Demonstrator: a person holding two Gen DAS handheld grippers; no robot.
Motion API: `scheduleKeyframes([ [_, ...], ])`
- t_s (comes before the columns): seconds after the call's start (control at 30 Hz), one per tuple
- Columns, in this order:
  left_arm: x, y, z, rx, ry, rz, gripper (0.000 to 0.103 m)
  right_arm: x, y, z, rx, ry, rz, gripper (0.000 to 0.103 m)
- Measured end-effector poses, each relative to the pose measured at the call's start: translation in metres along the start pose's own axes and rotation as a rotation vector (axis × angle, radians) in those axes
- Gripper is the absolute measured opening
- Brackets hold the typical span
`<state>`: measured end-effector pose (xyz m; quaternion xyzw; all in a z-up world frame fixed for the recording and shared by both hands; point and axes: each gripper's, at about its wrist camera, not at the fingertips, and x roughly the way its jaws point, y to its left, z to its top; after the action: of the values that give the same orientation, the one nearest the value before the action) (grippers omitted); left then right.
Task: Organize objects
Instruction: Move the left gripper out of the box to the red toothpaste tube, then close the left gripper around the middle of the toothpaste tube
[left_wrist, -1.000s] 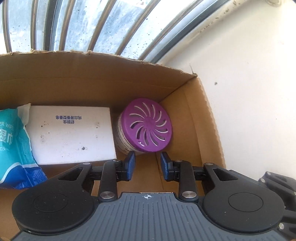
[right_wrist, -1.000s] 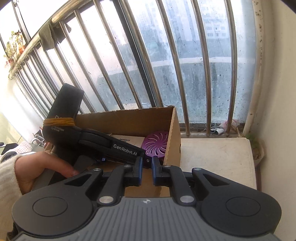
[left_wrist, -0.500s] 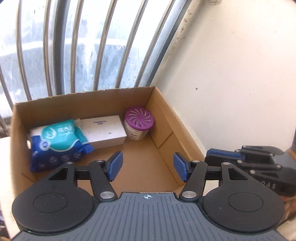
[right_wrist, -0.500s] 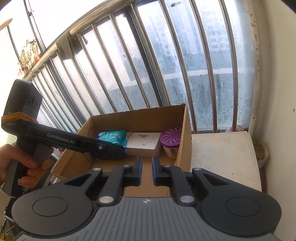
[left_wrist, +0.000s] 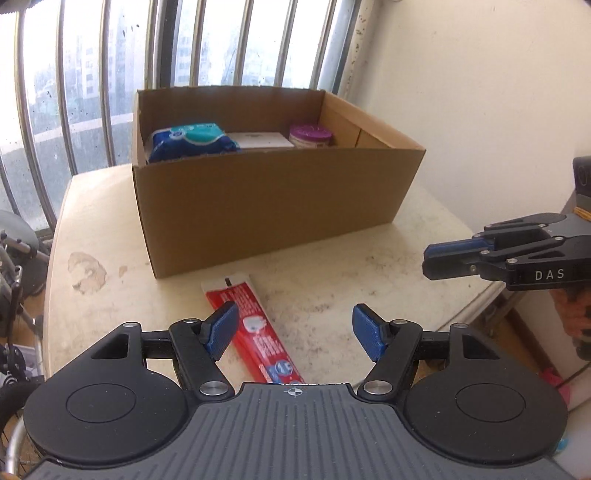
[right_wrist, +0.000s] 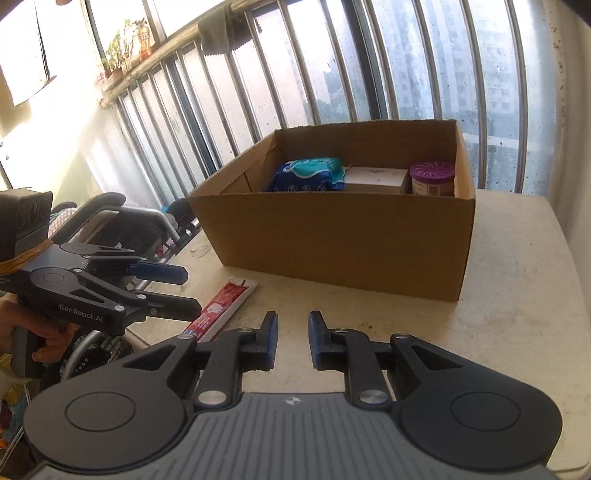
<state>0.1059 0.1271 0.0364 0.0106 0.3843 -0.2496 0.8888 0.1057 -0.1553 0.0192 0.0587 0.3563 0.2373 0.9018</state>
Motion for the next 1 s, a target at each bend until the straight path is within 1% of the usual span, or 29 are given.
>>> scheduleKeyframes([
  [0.03,0.003,0.000,-0.006,0.013,0.010,0.009,0.068,0.005,0.004,-0.007,-0.008,0.009,0.005,0.020],
  [0.1,0.007,0.000,-0.017,0.036,0.005,0.036,0.068,0.015,0.009,-0.016,-0.011,0.027,0.016,0.020],
  [0.17,0.008,0.002,-0.025,0.052,-0.006,0.034,0.069,0.021,0.012,-0.020,-0.007,0.037,0.020,0.020],
  [0.27,0.015,0.009,-0.030,0.012,0.011,0.048,0.070,0.023,0.013,-0.024,0.020,0.033,0.034,0.020],
  [0.3,0.013,0.010,-0.036,0.017,-0.010,0.042,0.070,0.023,0.013,-0.025,0.030,0.035,0.038,0.021],
  [0.33,0.014,0.010,-0.035,0.022,-0.004,0.037,0.069,0.023,0.012,-0.026,0.039,0.033,0.042,0.021],
  [0.4,0.016,0.005,-0.035,0.038,-0.005,0.044,0.065,0.025,0.012,-0.026,0.043,0.033,0.042,0.023],
  [0.43,0.018,0.001,-0.037,0.066,-0.007,0.042,0.062,0.026,0.012,-0.027,0.046,0.031,0.039,0.024],
  [0.47,0.019,-0.005,-0.037,0.108,-0.005,0.065,0.059,0.028,0.011,-0.028,0.049,0.032,0.040,0.024],
  [0.5,0.021,-0.010,-0.039,0.151,-0.007,0.080,0.060,0.029,0.011,-0.029,0.053,0.032,0.045,0.024],
  [0.57,0.020,-0.008,-0.038,0.128,-0.007,0.048,0.060,0.031,0.010,-0.031,0.063,0.034,0.056,0.024],
  [0.63,0.022,-0.009,-0.034,0.155,0.013,0.043,0.057,0.032,0.009,-0.032,0.069,0.037,0.059,0.025],
  [0.67,0.023,-0.011,-0.034,0.179,0.012,0.048,0.056,0.032,0.008,-0.033,0.073,0.037,0.060,0.025],
  [0.7,0.024,-0.011,-0.034,0.181,0.006,0.039,0.056,0.033,0.007,-0.033,0.080,0.038,0.062,0.026],
  [0.77,0.026,-0.011,-0.033,0.198,-0.001,0.020,0.053,0.034,0.005,-0.036,0.092,0.040,0.068,0.031],
  [0.8,0.027,-0.010,-0.032,0.202,-0.002,0.012,0.052,0.034,0.005,-0.037,0.094,0.042,0.071,0.031],
  [0.9,0.030,-0.008,-0.029,0.217,-0.006,-0.007,0.043,0.034,0.003,-0.041,0.095,0.042,0.067,0.031],
  [0.97,0.030,-0.005,-0.028,0.227,-0.014,-0.019,0.034,0.033,0.000,-0.042,0.103,0.039,0.064,0.031],
  [1.0,0.031,-0.004,-0.028,0.230,-0.019,-0.022,0.033,0.033,-0.002,-0.042,0.108,0.037,0.064,0.031],
])
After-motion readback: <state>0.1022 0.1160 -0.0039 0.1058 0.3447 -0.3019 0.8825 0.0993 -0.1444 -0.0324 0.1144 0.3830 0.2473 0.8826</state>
